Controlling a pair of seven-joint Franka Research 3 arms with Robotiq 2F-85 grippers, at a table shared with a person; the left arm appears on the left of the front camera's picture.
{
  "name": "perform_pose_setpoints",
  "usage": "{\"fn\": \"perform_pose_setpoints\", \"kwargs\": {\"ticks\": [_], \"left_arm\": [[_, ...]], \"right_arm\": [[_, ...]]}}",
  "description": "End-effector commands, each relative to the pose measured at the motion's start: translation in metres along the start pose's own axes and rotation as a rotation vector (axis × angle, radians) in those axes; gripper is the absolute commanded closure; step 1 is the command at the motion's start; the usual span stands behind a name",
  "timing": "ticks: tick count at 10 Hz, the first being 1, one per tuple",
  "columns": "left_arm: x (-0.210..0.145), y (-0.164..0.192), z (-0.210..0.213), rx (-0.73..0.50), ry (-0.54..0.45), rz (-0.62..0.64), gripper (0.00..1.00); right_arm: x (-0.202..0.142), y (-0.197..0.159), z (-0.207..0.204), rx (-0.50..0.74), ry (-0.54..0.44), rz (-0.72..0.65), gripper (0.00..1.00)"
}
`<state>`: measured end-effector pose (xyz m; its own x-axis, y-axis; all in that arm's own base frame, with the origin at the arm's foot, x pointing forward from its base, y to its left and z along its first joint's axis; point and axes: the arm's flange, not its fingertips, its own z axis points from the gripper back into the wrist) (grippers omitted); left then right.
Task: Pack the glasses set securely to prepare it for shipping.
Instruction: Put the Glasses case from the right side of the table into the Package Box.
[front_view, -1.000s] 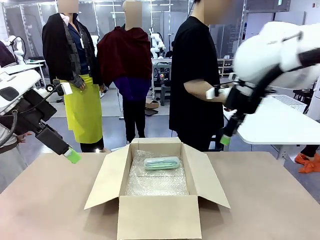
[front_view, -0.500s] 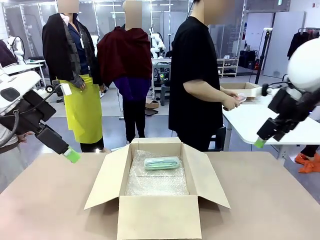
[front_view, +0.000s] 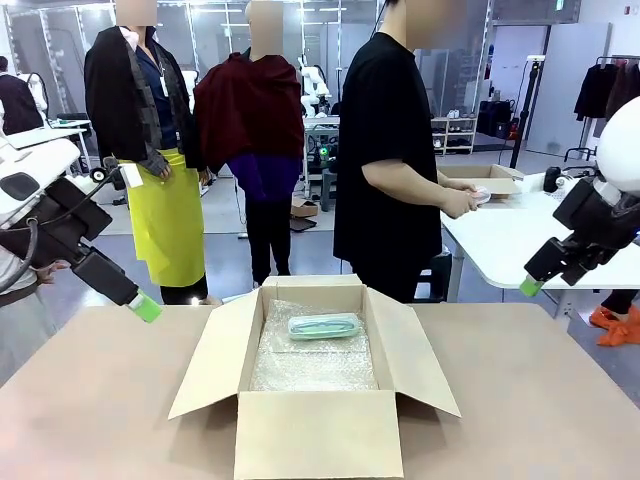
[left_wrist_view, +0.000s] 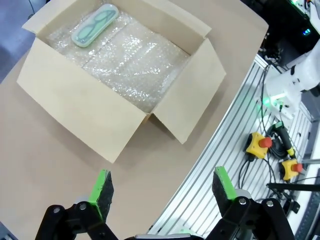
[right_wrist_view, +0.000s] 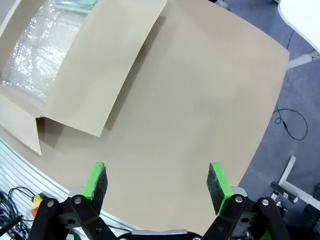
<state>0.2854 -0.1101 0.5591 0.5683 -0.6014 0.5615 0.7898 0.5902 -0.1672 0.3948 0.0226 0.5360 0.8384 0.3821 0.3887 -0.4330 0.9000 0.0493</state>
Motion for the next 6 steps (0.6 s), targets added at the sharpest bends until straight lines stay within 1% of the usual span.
{"fn": "perform_pose_setpoints", "kwargs": {"ticks": [1,6], "left_arm": [[-0.0008,-0.0004,0.0000,0.003,0.007,-0.002,0.00],[-0.0008,-0.0004,0.0000,0.003,0.007,-0.002,0.00]], "right_arm": [[0.0025,-0.0009,0.0014,-0.001,0.012,0.004,0.00],[0.0025,-0.0009,0.0014,-0.001,0.012,0.004,0.00]]}}
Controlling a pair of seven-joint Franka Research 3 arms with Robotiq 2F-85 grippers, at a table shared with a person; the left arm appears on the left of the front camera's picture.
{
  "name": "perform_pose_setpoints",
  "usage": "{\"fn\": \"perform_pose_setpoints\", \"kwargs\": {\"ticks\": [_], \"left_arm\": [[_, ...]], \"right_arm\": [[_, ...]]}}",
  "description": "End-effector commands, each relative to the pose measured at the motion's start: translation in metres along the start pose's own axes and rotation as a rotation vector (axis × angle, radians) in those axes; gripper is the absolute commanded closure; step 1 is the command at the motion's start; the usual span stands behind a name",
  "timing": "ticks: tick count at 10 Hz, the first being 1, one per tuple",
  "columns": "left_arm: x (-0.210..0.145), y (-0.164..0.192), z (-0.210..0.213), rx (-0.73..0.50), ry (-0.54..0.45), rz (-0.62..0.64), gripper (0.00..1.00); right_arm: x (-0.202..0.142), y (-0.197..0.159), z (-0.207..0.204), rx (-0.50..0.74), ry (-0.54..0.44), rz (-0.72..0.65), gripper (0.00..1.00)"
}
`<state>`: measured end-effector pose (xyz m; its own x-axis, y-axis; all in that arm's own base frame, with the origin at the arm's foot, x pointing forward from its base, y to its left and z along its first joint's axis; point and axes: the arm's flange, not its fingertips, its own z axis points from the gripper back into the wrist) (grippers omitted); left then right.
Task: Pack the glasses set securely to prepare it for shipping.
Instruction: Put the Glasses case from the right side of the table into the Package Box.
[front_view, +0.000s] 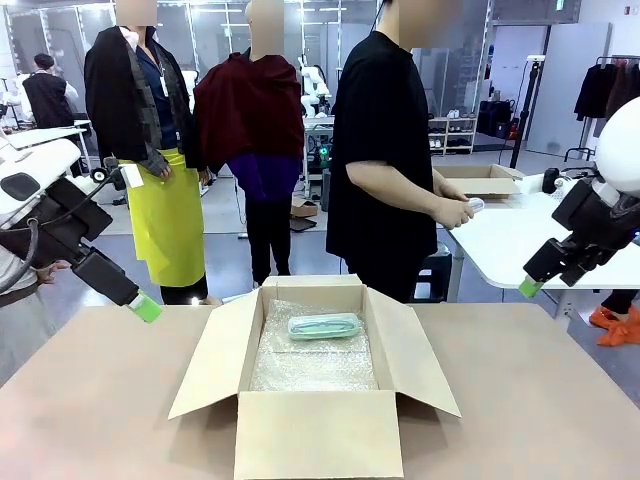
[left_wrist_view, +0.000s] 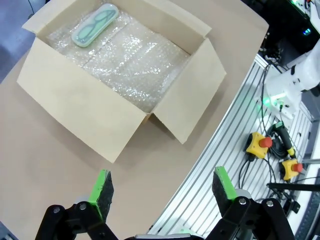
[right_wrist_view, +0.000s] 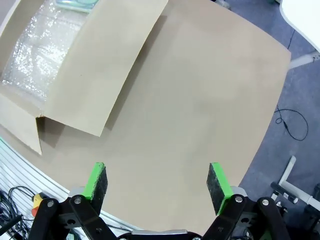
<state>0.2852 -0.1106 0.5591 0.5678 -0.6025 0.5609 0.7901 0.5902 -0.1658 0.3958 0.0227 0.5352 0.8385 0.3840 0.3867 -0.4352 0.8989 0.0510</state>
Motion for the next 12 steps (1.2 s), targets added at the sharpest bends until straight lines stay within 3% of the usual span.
{"fn": "perform_pose_setpoints", "kwargs": {"ticks": [1,12], "left_arm": [[-0.0010,0.0000,0.0002,0.001,0.006,-0.001,0.00],[-0.0010,0.0000,0.0002,0.001,0.006,-0.001,0.00]], "right_arm": [[0.0019,-0.0004,0.0025,-0.004,0.010,0.002,0.00],[0.0019,-0.0004,0.0025,-0.004,0.010,0.002,0.00]]}}
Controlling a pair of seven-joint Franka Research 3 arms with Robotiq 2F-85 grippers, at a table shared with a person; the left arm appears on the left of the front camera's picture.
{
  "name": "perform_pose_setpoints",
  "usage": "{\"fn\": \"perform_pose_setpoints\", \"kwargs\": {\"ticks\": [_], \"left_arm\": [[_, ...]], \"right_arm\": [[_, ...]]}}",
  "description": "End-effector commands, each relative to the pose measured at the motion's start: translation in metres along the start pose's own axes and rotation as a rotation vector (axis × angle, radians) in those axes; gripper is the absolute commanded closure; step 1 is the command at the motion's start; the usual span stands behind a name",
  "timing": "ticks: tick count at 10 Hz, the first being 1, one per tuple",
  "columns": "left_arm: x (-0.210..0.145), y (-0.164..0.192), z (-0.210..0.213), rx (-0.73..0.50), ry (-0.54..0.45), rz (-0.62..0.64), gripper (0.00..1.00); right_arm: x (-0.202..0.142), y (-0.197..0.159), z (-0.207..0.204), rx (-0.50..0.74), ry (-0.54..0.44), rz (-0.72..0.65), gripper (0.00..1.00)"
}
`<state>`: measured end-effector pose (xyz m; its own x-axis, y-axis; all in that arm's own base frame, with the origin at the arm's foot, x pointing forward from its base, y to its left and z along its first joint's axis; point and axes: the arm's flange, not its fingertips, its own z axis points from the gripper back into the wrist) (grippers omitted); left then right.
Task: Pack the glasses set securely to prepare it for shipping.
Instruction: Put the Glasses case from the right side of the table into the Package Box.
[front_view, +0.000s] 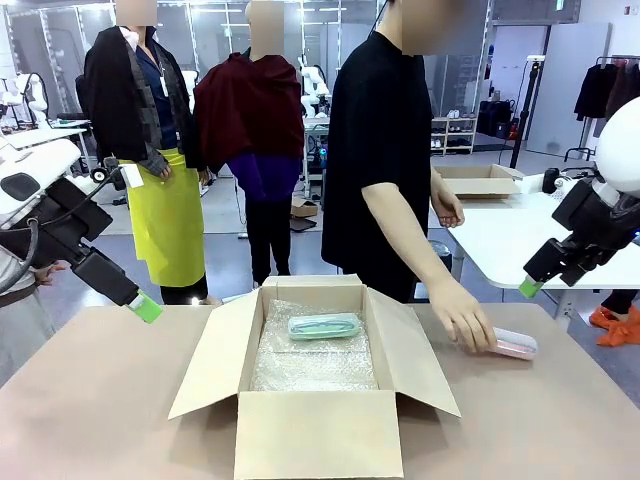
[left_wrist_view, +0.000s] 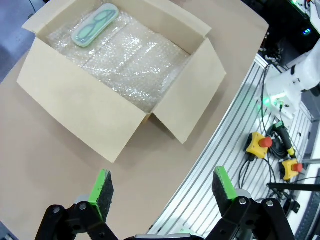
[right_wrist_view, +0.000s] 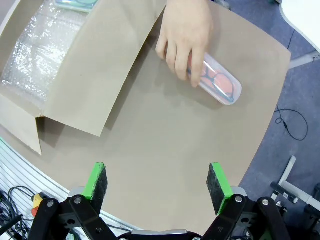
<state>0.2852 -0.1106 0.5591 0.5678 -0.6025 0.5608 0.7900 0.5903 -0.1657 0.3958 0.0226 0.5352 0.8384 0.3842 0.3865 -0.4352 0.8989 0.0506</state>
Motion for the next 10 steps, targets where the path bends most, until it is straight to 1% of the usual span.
{"fn": "perform_pose_setpoints", "kwargs": {"ticks": [1,10], "left_arm": [[-0.0010,0.0000,0.0002,0.001,0.006,-0.001,0.00],[-0.0010,0.0000,0.0002,0.001,0.006,-0.001,0.00]], "right_arm": [[0.0020,-0.0003,0.0025,-0.004,0.010,0.002,0.00],[0.0020,-0.0003,0.0025,-0.004,0.010,0.002,0.00]]}}
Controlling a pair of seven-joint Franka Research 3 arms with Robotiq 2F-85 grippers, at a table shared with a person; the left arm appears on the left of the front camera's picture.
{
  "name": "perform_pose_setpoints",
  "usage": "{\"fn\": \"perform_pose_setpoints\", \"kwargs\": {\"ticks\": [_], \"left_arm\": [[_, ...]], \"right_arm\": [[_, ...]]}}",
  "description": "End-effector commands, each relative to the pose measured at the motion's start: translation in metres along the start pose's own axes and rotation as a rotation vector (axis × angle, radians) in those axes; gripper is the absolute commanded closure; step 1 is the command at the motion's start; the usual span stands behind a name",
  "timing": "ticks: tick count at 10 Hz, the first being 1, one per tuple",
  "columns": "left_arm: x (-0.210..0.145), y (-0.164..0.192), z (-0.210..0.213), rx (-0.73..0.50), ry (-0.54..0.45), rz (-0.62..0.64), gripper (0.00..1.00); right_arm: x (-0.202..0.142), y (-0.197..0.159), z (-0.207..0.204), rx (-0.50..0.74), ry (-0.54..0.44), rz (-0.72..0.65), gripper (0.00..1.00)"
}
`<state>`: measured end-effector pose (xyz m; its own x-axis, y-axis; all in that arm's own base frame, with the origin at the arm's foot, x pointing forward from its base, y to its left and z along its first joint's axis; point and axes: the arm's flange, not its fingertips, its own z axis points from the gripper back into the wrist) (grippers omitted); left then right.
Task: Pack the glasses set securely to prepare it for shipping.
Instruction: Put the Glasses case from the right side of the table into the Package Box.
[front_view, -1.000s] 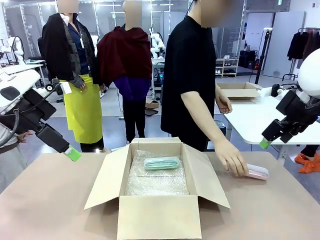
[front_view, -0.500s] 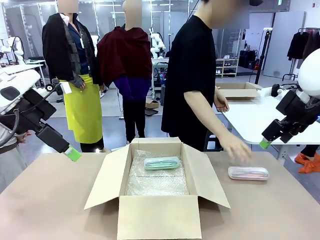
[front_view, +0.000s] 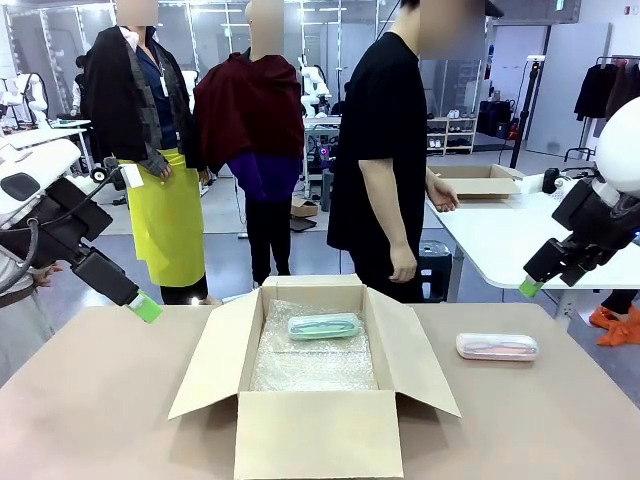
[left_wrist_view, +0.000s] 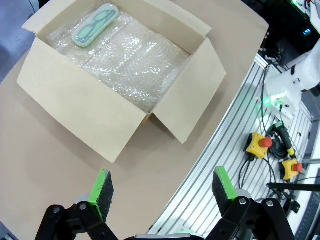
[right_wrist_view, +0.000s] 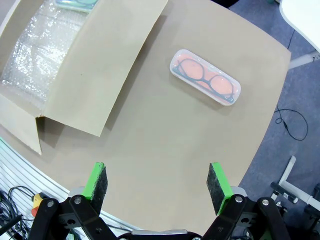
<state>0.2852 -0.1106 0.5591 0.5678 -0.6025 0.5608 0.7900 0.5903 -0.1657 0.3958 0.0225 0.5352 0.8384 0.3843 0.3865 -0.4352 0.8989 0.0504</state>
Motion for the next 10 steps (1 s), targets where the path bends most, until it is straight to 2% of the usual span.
{"fn": "perform_pose_setpoints", "kwargs": {"ticks": [1,3,4,7,10], "left_arm": [[-0.001,0.000,0.000,0.001,0.006,-0.001,0.00],[-0.001,0.000,0.000,0.001,0.006,-0.001,0.00],[-0.001,0.000,0.000,0.001,0.006,-0.001,0.00],[-0.001,0.000,0.000,0.001,0.006,-0.001,0.00],[-0.001,0.000,0.000,0.001,0.006,-0.001,0.00]], "right_arm": [[0.000,0.000,0.000,0.000,0.000,0.000,0.00],[0.012,-0.012,-0.009,-0.018,0.028,0.093,0.00],[0.017,-0.018,-0.016,-0.066,0.048,0.112,0.00],[0.021,-0.025,-0.018,-0.065,0.054,0.116,0.00],[0.043,-0.043,-0.031,-0.043,0.069,0.230,0.00]]}}
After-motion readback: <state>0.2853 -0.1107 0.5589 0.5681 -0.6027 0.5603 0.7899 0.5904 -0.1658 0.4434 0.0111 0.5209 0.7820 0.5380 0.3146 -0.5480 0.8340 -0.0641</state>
